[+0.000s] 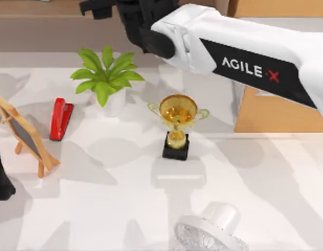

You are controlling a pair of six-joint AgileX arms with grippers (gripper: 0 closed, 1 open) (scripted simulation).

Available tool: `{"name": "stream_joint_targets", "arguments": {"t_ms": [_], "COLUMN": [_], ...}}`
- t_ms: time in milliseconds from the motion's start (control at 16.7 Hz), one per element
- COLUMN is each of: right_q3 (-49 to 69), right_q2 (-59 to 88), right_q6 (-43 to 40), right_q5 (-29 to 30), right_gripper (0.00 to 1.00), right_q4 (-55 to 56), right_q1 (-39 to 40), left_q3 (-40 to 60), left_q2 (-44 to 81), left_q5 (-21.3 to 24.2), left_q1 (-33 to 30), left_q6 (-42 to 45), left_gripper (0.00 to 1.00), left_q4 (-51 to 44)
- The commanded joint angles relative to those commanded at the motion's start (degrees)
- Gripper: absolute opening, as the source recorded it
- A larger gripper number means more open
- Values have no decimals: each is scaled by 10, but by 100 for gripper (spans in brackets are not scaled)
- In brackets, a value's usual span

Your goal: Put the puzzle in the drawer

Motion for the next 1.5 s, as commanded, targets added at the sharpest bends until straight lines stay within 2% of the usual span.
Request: {"name": "stream_joint_targets", "arguments": {"t_ms": [480,840,1200,1500], "right_q3": [25,88,172,202], "right_q2": [-119,-125,-33,73], "right_q6": [37,50,49,43], "right_q5": [-166,-256,-299,-322], "right_gripper": [0,0,0,0], "right_q4": [-396,-646,-784,-836], "right_q1": [-59,-161,-296,-343], "left_q3": [0,0,0,0], "left_q2": [0,0,0,0], "left_q5": [0,0,0,0], "left_q1": [0,0,0,0], "left_q6": [0,0,0,0], "left_gripper": [100,100,100,100], "left_q4": [0,0,0,0]}}
